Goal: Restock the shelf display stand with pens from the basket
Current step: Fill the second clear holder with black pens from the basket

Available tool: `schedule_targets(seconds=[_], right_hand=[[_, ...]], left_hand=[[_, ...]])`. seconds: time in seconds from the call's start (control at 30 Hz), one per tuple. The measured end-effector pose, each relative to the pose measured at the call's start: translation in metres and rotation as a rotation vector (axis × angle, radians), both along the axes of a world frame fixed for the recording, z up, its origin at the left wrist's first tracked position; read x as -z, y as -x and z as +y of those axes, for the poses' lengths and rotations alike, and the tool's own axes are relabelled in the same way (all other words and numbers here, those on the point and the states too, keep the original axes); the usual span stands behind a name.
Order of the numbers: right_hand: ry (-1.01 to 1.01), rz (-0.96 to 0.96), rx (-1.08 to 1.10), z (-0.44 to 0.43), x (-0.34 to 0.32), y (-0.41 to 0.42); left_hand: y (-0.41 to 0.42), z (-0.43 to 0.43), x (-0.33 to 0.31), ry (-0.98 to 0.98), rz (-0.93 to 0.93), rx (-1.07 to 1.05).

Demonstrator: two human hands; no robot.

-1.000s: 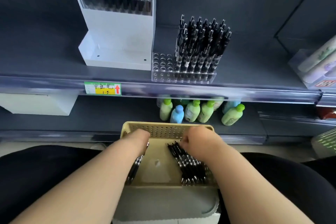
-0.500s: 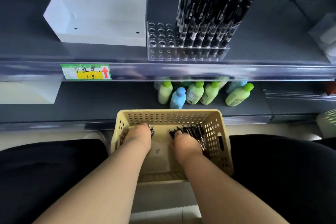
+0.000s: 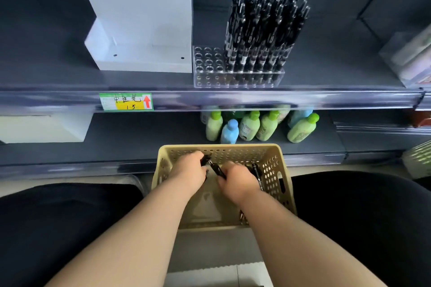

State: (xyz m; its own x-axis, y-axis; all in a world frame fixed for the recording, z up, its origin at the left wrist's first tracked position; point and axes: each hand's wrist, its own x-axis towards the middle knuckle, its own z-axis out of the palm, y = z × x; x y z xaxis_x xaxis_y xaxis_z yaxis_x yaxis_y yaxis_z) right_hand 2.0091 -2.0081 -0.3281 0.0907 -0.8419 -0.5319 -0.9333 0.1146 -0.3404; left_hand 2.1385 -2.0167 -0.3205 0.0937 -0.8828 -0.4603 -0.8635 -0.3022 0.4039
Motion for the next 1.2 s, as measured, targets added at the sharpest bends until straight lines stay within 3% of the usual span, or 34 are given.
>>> schedule_targets(seconds=[0.27, 0.4, 0.6, 0.93, 1.07, 1.2], right_hand=[[0.325, -0.534, 0.286, 0.023, -0.07, 0.006], [0.421, -0.66, 0.384, 0.041, -0.088, 0.013], [0.542, -0.693, 0.46, 0.045, -0.119, 0.018], [0.728, -1.187, 0.386, -0.008, -0.226, 0.03], [0.805, -1.232, 0.329, -0.05, -0.27, 0.025], [0.907, -1.03, 0.219, -0.095, -0.286, 0.008]], left_hand=[[0.024, 0.029, -0.074, 0.317, 0.368, -0.137], [0.028, 0.052, -0.098, 0.397, 0.411, -0.114], [0.021, 0.062, -0.132, 0.552, 0.431, -0.164], [0.0, 0.009, -0.207, 0.836, 0.548, -0.215], [-0.014, -0.034, -0.233, 0.94, 0.52, -0.235], [-0.022, -0.064, -0.237, 0.986, 0.541, -0.284]])
